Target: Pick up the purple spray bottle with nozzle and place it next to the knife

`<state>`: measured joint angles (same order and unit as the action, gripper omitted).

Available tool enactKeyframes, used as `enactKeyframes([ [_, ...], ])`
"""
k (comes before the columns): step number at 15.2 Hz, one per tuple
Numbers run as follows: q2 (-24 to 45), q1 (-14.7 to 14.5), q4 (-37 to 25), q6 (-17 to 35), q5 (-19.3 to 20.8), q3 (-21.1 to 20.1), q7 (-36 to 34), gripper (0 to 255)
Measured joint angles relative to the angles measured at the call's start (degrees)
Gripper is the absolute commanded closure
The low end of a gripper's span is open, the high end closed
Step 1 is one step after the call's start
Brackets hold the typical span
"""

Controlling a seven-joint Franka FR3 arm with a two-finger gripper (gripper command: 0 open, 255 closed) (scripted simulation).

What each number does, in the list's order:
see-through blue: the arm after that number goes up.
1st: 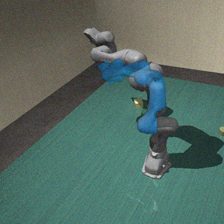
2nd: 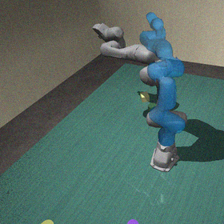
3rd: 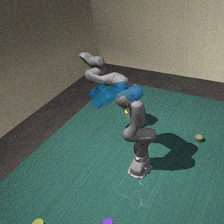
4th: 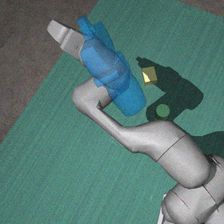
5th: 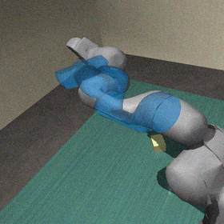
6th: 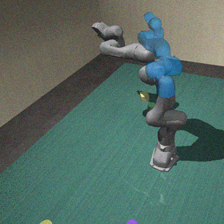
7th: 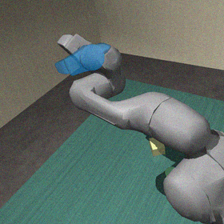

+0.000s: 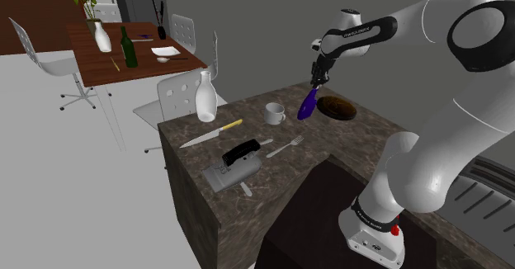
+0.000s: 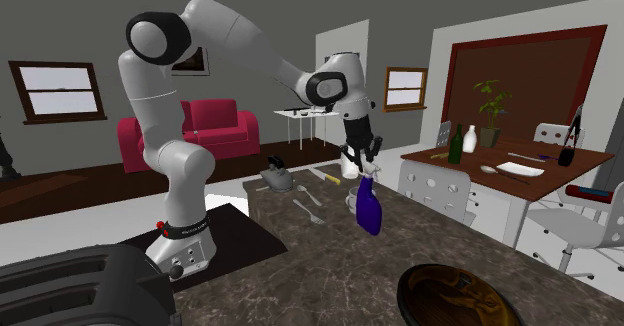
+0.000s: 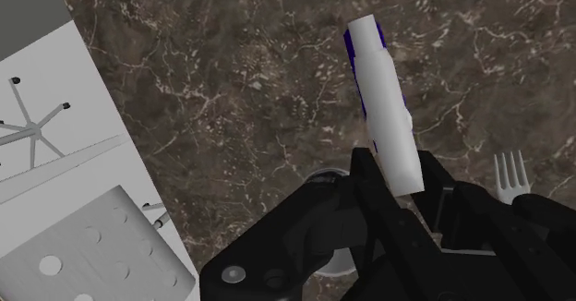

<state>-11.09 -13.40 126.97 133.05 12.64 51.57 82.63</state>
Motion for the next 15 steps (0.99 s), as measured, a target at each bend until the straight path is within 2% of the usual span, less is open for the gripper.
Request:
enactKeyframes([
  [15, -4.2, 0.6, -8.5, -11.9, 2.1, -3.3, -1.5, 255],
])
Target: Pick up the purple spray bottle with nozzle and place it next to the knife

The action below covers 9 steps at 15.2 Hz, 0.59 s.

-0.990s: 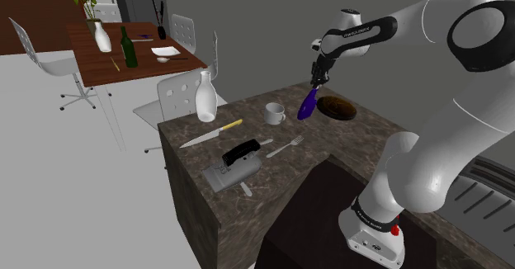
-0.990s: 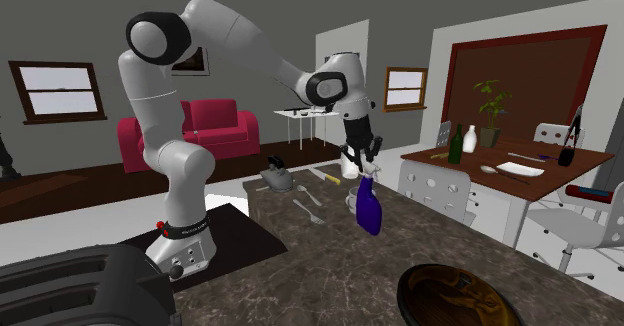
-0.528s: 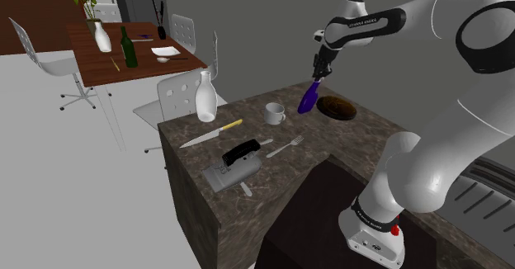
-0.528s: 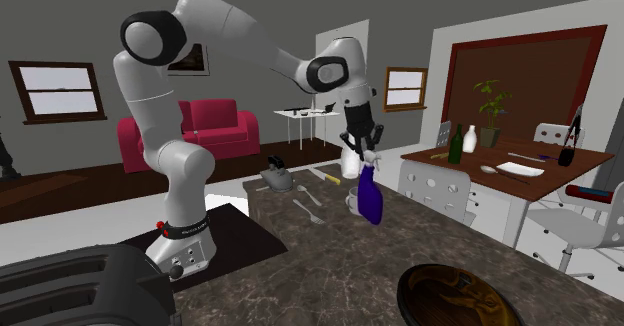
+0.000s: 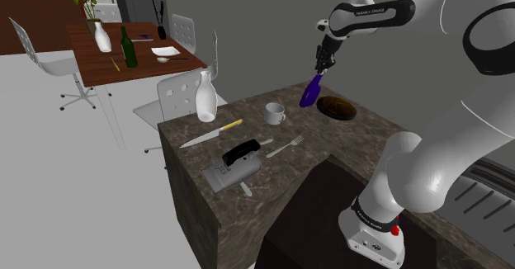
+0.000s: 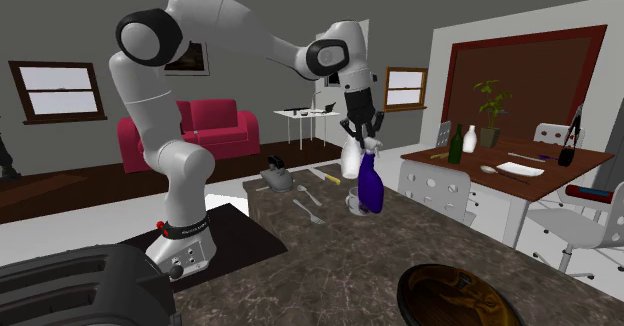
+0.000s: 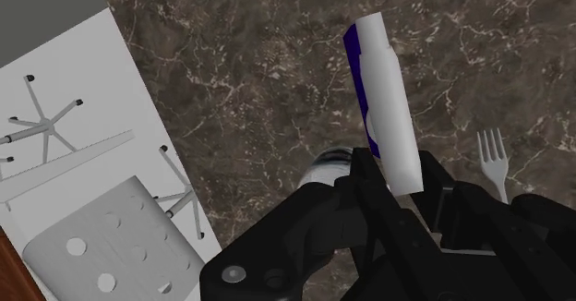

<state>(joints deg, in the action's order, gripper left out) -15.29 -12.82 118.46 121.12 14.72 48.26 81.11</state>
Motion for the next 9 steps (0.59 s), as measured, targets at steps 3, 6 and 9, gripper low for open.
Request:
enactKeyframes([
  [3, -0.2, -0.1, -2.3, -2.4, -0.2, -0.3, 0.2, 255],
  [6, -0.2, -0.3, -4.4, -4.6, -0.4, -0.7, 0.3, 255],
  [9, -0.7, -0.2, -6.5, -7.0, -0.3, -1.2, 0.3, 255],
])
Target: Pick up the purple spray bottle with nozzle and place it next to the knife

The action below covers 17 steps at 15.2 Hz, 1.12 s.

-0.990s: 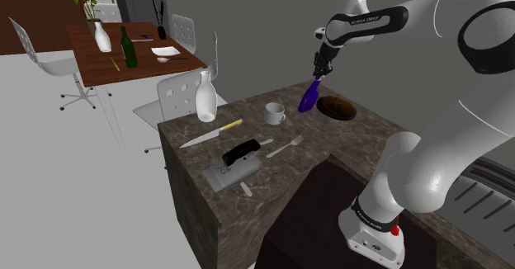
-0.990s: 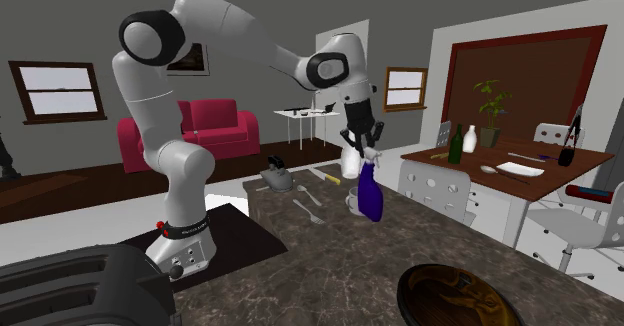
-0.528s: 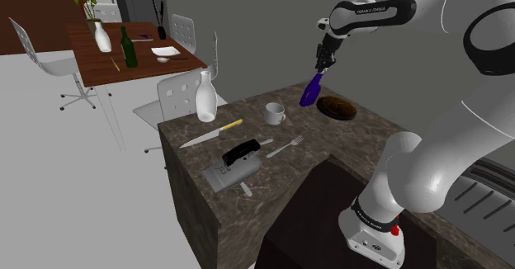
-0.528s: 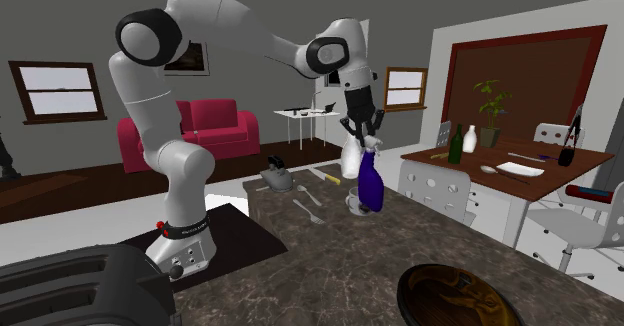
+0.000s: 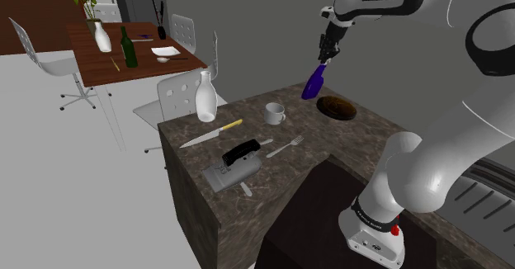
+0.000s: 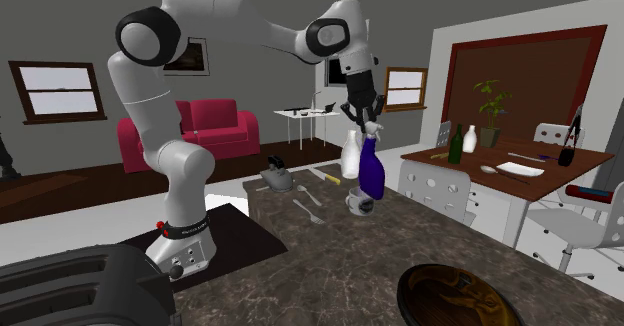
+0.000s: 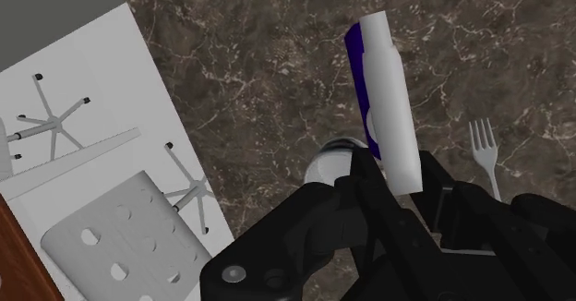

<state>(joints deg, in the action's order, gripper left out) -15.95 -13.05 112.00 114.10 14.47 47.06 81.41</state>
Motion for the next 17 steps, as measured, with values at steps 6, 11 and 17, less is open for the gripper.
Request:
enactKeyframes([
  [6, 0.8, -0.5, -5.2, -4.5, -0.9, -0.1, 0.8, 255],
  [11, 1.4, -0.8, -9.5, -8.3, -1.6, -0.4, 1.2, 255],
  [17, 3.1, -1.4, -15.3, -12.8, -3.0, 0.0, 2.2, 255],
])
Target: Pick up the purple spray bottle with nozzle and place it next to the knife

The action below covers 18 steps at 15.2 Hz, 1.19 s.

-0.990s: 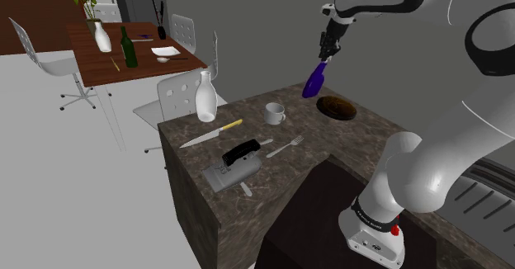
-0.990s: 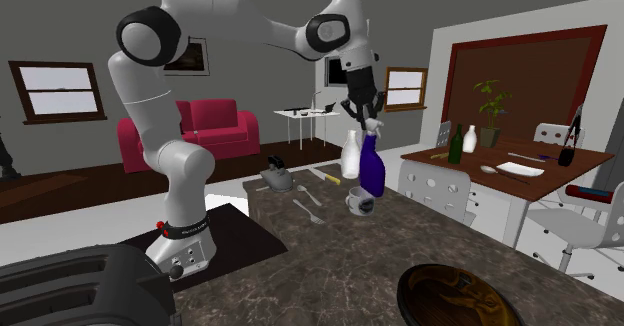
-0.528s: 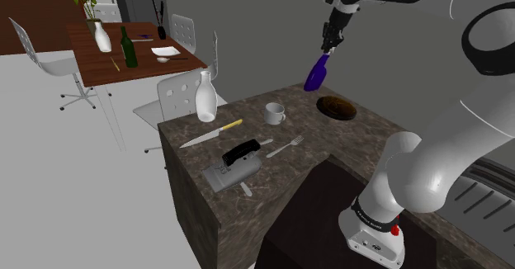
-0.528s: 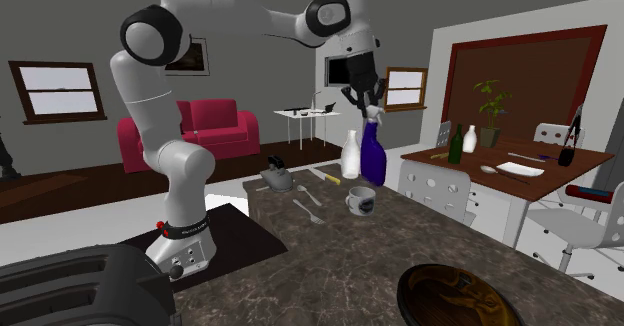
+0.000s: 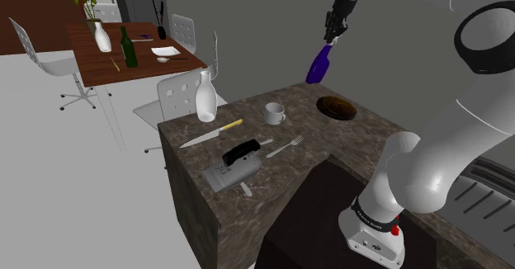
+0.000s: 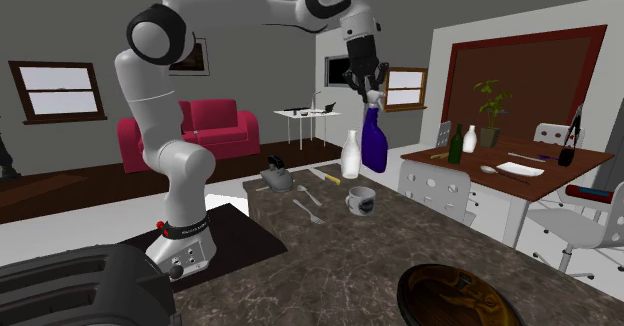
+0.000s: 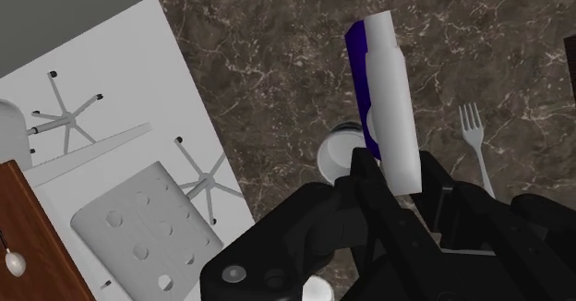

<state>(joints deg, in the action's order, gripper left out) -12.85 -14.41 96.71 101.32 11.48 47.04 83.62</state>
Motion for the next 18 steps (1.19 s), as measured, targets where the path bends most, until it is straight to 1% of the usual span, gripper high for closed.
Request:
enactKeyframes([
  [8, 3.1, -0.5, -8.8, -6.3, -2.5, 1.4, 2.2, 255],
  [13, 6.6, -0.4, -15.4, -10.5, -5.4, 3.2, 4.3, 255],
  [15, 5.5, -1.3, -14.9, -10.9, -4.2, 1.3, 1.9, 255],
  [18, 2.7, -2.7, -13.0, -11.5, -1.4, -2.6, -3.0, 255],
])
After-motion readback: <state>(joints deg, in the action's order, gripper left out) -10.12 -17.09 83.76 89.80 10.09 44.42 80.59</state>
